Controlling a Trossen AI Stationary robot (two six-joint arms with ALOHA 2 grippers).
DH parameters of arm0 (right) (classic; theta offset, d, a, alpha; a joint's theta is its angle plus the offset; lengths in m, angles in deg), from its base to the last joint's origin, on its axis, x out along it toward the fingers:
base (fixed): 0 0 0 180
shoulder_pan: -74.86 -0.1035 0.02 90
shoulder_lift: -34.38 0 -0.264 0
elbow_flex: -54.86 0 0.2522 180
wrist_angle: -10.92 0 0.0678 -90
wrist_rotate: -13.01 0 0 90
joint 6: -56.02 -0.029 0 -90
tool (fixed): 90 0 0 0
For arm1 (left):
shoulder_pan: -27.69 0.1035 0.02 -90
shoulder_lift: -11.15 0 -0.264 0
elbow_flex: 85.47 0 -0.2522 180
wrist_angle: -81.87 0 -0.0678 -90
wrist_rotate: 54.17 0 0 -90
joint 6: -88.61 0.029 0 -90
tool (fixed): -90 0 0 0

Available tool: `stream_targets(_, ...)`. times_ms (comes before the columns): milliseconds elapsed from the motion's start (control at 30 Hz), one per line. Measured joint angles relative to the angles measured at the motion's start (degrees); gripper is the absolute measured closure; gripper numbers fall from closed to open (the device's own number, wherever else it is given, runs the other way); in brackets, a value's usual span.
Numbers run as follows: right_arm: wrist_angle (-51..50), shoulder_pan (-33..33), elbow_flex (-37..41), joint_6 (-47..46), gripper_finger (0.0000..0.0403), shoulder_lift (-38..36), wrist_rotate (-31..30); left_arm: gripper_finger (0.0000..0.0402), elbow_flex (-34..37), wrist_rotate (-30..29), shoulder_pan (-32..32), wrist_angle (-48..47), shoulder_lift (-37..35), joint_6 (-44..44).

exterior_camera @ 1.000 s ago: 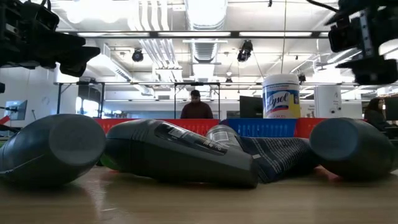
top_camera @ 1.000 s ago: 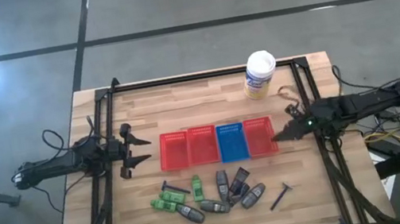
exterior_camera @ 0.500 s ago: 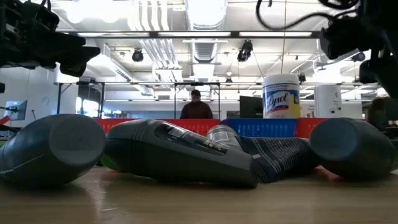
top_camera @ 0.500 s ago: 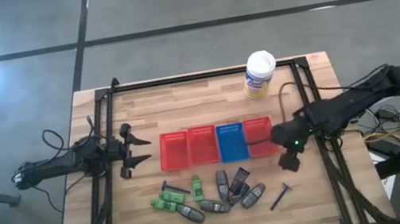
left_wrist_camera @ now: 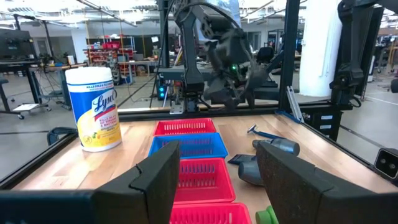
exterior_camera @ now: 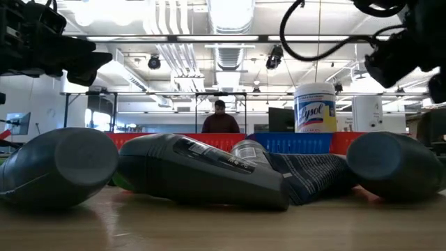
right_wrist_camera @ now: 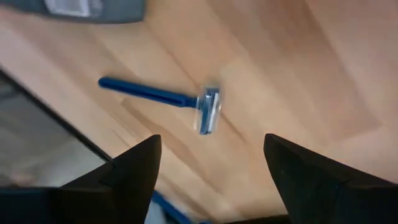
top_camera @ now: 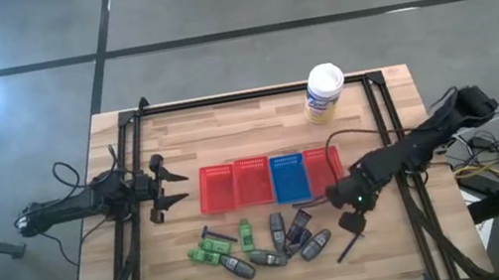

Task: Pick & Place Travel size toiletries
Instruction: Put the razor into the right red bin

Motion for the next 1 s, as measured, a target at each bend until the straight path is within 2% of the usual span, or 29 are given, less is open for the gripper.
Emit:
stream_targets(167,0.73,-4.70,-3.33,-21.52,0.0148,3.81,0.90,0.0184,0.00,0.01,0.01,0.00,0.00,-0.02)
stream_targets(300,1.51,-7.54,-5.30,-37.16,0.0162,6.92,3.93,0.0184,0.01,0.00,0.00,-0.01,0.00,-0.01)
stream_targets(400,5.28,-9.35,-5.93,-47.04,0.0171,8.75,2.88,0.0184,0.00,-0.01,0.00,-0.02,0.00,-0.02)
stream_targets(500,10.84,-10.97,-6.27,-54.97,0.0178,11.16,-0.82,0.0184,0.00,0.01,0.01,0.00,0.00,0.00)
stream_targets(600,14.90,-12.55,-7.07,-60.71,0.0185,13.99,-4.28,0.0184,0.00,-0.01,0.00,0.00,0.00,0.00)
stream_targets(833,14.91,-15.89,-9.53,-68.01,0.0213,20.12,-9.65,0.0184,0.02,0.01,-0.01,0.00,0.00,-0.02)
stream_targets(1000,15.07,-16.25,-10.41,-68.58,0.0240,22.29,-11.42,0.0184,0.02,0.01,0.00,-0.02,0.02,0.00)
